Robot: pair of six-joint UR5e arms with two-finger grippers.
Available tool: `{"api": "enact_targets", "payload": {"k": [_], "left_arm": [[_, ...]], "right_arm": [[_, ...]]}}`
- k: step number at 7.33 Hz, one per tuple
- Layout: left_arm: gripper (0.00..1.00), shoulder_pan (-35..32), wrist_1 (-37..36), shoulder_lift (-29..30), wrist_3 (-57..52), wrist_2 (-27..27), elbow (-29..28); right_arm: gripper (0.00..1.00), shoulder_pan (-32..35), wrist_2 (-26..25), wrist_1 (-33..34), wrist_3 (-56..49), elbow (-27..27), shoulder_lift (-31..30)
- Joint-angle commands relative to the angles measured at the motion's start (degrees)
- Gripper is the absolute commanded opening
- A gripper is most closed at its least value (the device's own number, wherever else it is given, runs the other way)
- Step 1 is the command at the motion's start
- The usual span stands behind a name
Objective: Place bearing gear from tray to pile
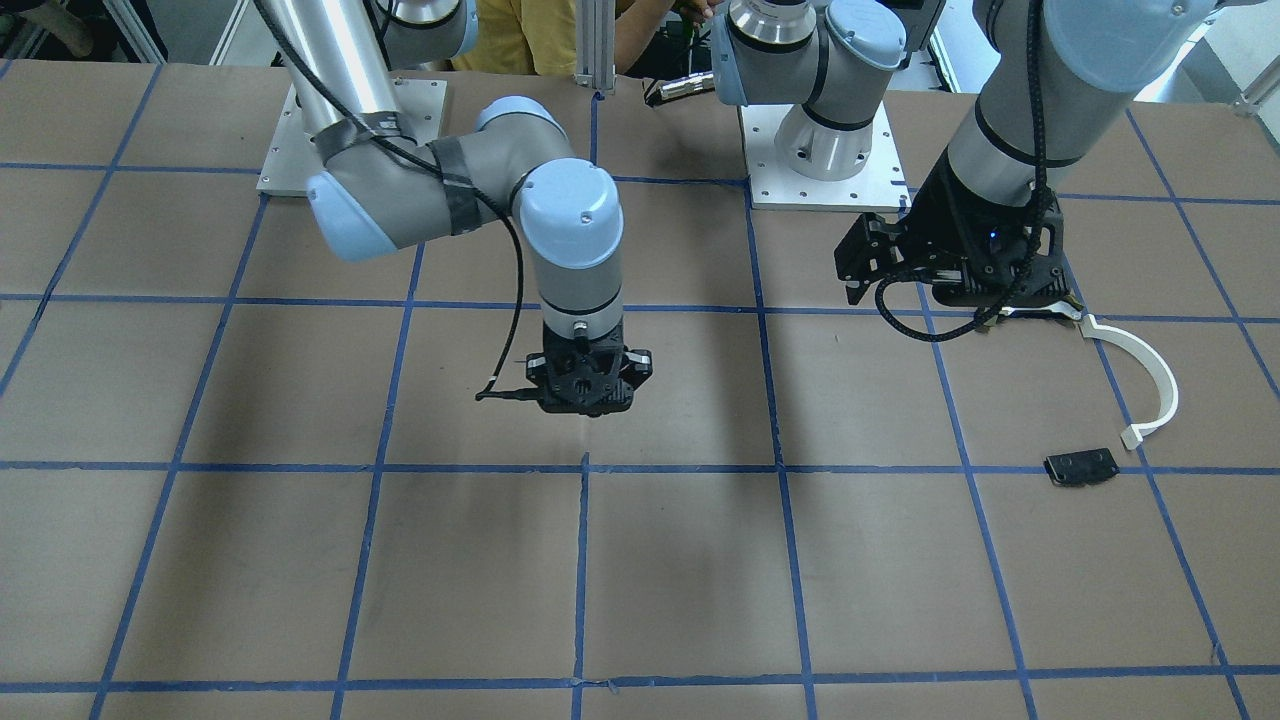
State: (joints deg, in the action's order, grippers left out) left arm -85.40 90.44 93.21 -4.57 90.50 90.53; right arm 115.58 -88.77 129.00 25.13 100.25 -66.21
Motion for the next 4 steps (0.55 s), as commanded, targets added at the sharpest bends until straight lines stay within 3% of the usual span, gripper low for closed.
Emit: {"api": "enact_targets", "payload": {"k": [1,2,3,4], "left_arm": [[1.0,-0.3,-0.3,0.7,-0.3,-0.4,-0.1],[1.0,-0.4,-2.5,1.4,0.0,-0.5,-0.1],[1.0,-0.3,-3.3,1.7,0.0,-0.3,0.0],[1.0,-0.1,-3.3,1.9,1.0,-0.5,-0.1]], "right_arm": [[0.34,2.4,2.3,4.2,3.3,1.3,2.0],[0.99,1.9,2.5,4.5,2.6,1.4,2.0],[1.0,-1.7,2.3,4.0,-2.9,-0.7,0.0],[1.0,-9.2,1.6,-3.2,-15.3,-2.0,-3.3]]}}
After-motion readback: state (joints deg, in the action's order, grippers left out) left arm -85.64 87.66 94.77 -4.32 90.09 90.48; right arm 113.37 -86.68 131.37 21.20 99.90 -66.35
